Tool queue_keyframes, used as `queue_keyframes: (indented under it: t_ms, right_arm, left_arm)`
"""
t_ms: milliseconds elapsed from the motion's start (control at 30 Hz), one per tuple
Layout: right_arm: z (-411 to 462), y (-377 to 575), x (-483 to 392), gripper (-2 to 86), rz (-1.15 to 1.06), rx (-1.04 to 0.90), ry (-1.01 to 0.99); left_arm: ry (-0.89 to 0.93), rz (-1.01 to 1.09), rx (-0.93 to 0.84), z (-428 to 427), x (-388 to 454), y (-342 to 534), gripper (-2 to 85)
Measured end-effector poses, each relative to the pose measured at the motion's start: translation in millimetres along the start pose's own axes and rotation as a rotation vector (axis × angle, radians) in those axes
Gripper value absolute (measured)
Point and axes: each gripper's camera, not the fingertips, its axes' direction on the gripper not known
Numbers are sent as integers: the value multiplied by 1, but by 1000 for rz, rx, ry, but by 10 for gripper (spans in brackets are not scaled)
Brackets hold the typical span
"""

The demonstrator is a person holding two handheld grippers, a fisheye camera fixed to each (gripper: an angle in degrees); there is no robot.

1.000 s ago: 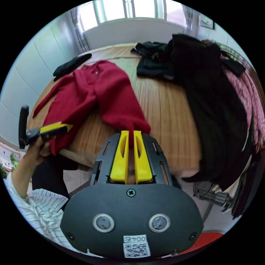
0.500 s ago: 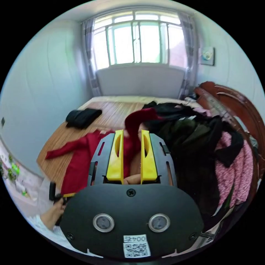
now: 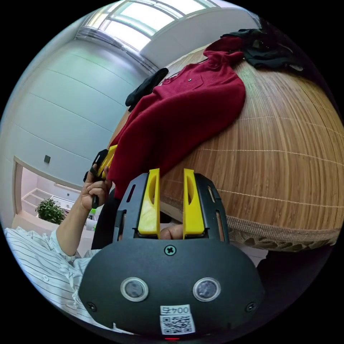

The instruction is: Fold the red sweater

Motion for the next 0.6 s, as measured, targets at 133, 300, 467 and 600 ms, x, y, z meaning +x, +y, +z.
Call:
queue_keyframes:
  t_ms: [133,300,467,600]
  right_arm:
    - [17,-7,-33,114,-62,-8,152]
    - [45,-19,-69,115,-60,16,280]
    - [71,-30,-99,26,-111,18,456]
    - [49,-41,-110,2,-126,-30,434]
  left_arm:
    - [-151,104,38,-14,13,10,34]
    - [-422,235,90,-12,30,27,59]
    - [-610,331,108,15,39,47,96]
    - [-804,414,85,49,43,64,103]
